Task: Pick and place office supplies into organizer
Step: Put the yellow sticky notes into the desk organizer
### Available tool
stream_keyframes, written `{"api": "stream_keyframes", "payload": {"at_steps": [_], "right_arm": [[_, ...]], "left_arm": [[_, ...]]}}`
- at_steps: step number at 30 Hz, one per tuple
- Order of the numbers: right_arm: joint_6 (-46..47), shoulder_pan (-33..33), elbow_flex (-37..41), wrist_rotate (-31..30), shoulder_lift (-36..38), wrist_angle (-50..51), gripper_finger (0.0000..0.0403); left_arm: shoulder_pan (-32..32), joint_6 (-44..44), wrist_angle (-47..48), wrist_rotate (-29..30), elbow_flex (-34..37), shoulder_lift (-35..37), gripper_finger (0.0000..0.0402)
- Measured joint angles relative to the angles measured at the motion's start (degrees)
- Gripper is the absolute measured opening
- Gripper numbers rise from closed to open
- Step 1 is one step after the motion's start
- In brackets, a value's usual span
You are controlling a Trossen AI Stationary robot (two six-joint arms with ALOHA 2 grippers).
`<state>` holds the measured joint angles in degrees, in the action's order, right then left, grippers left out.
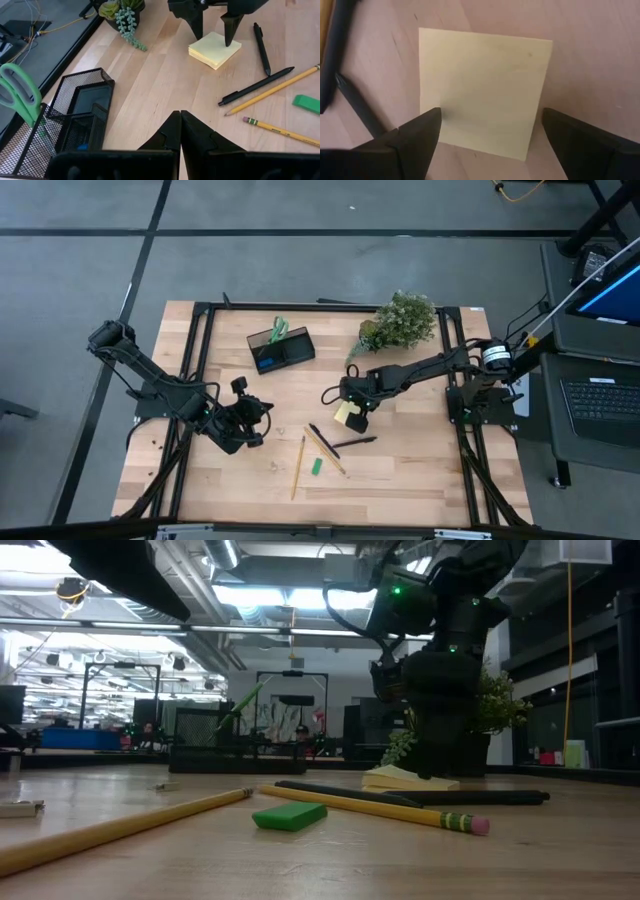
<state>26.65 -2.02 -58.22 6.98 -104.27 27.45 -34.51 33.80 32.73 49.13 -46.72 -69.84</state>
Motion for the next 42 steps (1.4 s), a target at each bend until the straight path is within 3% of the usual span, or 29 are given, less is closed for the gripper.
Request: {"api": "stream_keyframes", "payload": {"at_steps": [5, 8, 29, 42], "right_arm": [[0.1, 0.0, 0.0, -0.1, -0.1, -0.1, 0.0342], [0.2, 0.0, 0.1, -0.3, -0.1, 0.0, 0.0317], [-0.2, -0.1, 0.1, 0.7, -0.3, -0.1, 0.0017], [0.0, -0.1, -0.8, 0.3, -0.3, 0.5, 0.0005]], "left_arm": [[0.0, 0.0, 0.0, 0.0, 0.0, 0.0, 0.0003], [0.0, 0.0, 0.0, 0.0, 0.0, 0.0, 0.0002], [0.0, 0.0, 0.0, 0.0, 0.0, 0.0, 0.0003], [0.0, 0.0, 0.0, 0.0, 0.0, 0.0, 0.0002]]}}
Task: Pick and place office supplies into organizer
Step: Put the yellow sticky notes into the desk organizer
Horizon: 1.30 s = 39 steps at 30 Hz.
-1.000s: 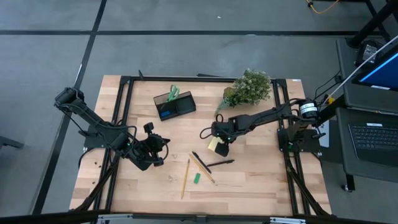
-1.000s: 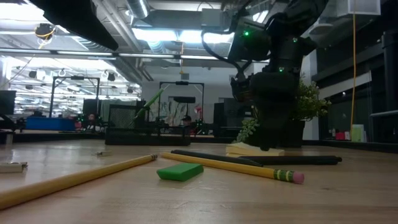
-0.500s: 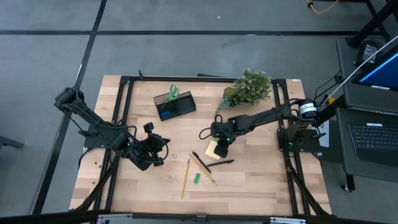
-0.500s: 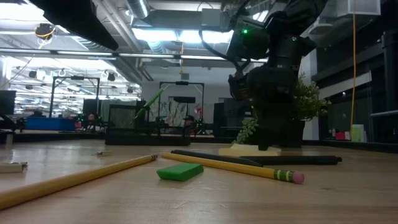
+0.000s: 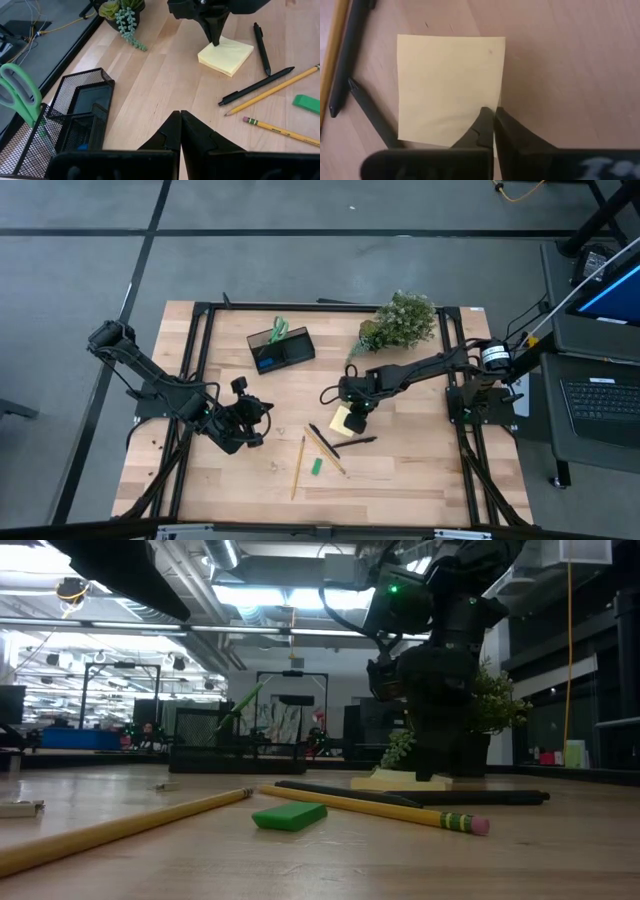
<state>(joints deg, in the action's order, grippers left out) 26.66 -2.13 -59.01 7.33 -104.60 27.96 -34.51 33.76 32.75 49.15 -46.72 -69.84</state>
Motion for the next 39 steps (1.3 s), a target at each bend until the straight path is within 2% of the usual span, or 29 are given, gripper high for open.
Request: {"api": "stream_keyframes", "payload": {"at_steps": [7, 13, 22, 31, 39], "right_arm": [[-1.5, 0.0, -2.8, -1.1, -0.3, 2.2, 0.0003], [-1.8, 0.0, -5.3, -6.9, -0.3, 7.7, 0.0002], [-4.6, 0.1, -8.3, -7.3, -0.3, 8.8, 0.0002], [-6.1, 0.1, -12.8, -10.8, -0.2, 13.5, 0.0002], [-9.1, 1.4, -17.6, -10.9, -0.2, 14.7, 0.0002]], "left_arm": [[0.0, 0.0, 0.0, 0.0, 0.0, 0.0, 0.0002], [0.0, -2.0, 0.0, 0.1, 0.0, 0.0, 0.0001], [0.0, -2.0, 0.1, 0.8, 0.0, 0.0, 0.0002], [0.0, -2.9, 0.5, 0.8, 0.0, 0.2, 0.0003], [-0.7, -4.3, 0.5, 1.9, 0.0, 5.6, 0.0003]]}}
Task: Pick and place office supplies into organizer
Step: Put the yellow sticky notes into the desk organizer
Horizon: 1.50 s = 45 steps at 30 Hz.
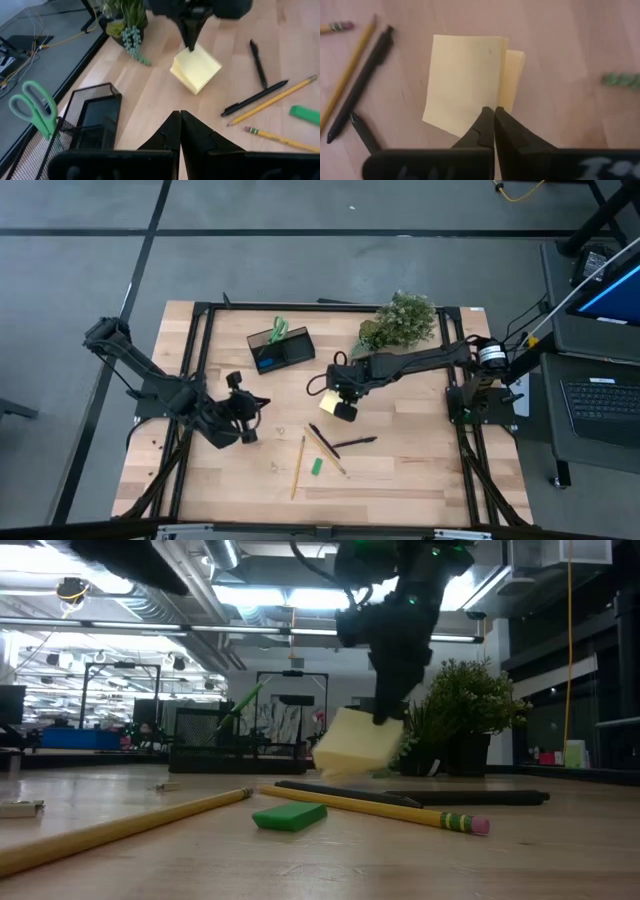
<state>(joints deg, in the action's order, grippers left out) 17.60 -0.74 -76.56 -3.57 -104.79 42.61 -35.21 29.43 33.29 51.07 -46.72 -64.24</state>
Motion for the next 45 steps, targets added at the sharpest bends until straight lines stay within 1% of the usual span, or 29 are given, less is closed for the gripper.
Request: {"api": "stream_keyframes", "payload": {"at_steps": [6, 12, 19, 24, 32, 38, 45], "right_arm": [[-2.9, 2.0, -4.3, 0.0, 0.1, 1.2, 0.0002], [-4.9, 4.7, -8.2, 0.0, 0.4, 3.2, 0.0002], [-7.3, 8.1, -11.5, 0.0, 0.5, 2.9, 0.0002], [-8.8, 10.5, -12.6, 0.1, 0.5, 0.6, 0.0002], [-9.0, 14.7, -12.6, 0.1, 0.5, -8.4, 0.0002], [-5.8, 17.7, -12.6, 0.1, 0.3, -9.1, 0.0002], [-2.8, 18.5, -12.6, 0.5, -2.7, -12.6, 0.0002]], "left_arm": [[-1.0, -0.2, 0.5, 0.4, 0.0, 3.7, 0.0002], [-1.2, -0.2, 1.9, 0.4, 0.0, 4.2, 0.0002], [-1.2, -0.2, 2.9, 0.4, 0.0, 4.2, 0.0002], [-1.2, -0.9, 3.0, 0.4, 0.0, 4.2, 0.0002], [-1.2, -0.8, 2.9, 0.4, 0.0, 4.2, 0.0002], [-1.2, -0.8, 2.7, 0.3, 0.0, 4.2, 0.0003], [-1.2, -0.7, 2.6, 0.3, 0.0, 4.2, 0.0003]]}}
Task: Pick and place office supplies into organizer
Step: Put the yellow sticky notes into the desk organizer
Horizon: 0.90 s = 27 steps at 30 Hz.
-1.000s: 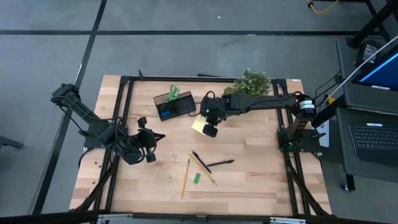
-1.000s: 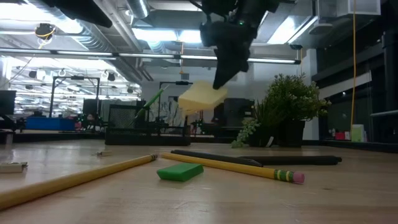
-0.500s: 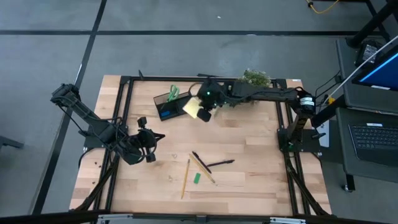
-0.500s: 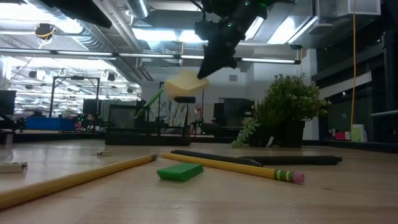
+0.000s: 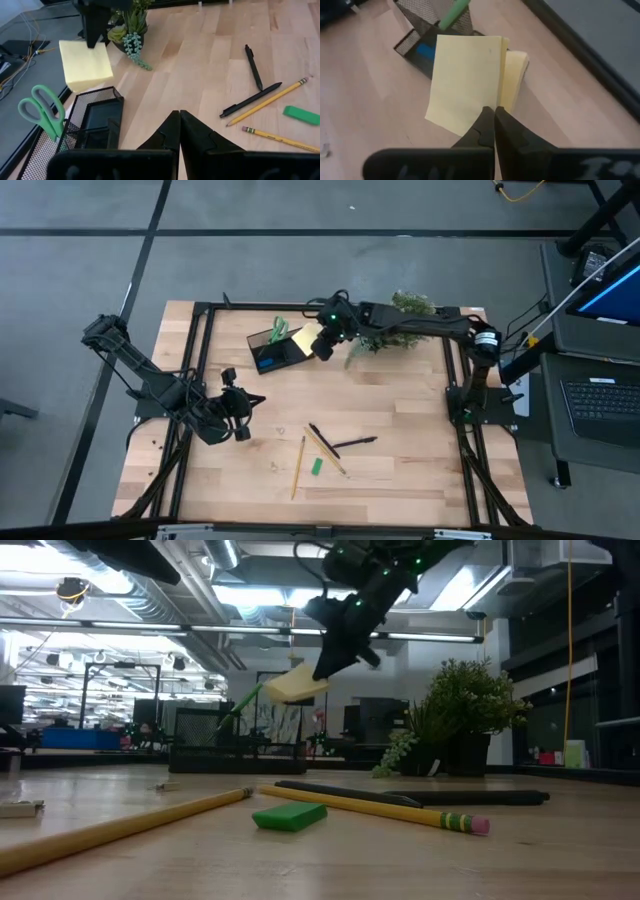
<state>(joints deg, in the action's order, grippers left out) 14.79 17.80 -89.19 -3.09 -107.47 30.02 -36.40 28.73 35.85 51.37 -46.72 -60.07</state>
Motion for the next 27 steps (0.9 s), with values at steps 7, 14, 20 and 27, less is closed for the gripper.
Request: {"api": "stream_keyframes", "payload": {"at_steps": [7, 14, 20, 27], "right_arm": [[3.1, 0.2, 0.0, 0.3, -4.2, -3.8, 0.0002], [6.1, 0.7, 0.1, 0.3, -6.8, -10.1, 0.0002], [8.9, 1.6, 0.1, 0.3, -7.1, -10.4, 0.0002], [10.7, 1.5, 0.1, 0.2, -7.9, -11.3, 0.0002]], "left_arm": [[0.0, 0.0, 0.0, 0.0, 0.0, 0.0, 0.0003], [0.0, 0.0, 0.0, -0.7, 0.0, 0.0, 0.0002], [0.0, 0.0, 0.0, -1.5, 0.0, 0.0, 0.0002], [0.0, -0.1, 0.0, -1.8, 0.0, 0.0, 0.0001]]}}
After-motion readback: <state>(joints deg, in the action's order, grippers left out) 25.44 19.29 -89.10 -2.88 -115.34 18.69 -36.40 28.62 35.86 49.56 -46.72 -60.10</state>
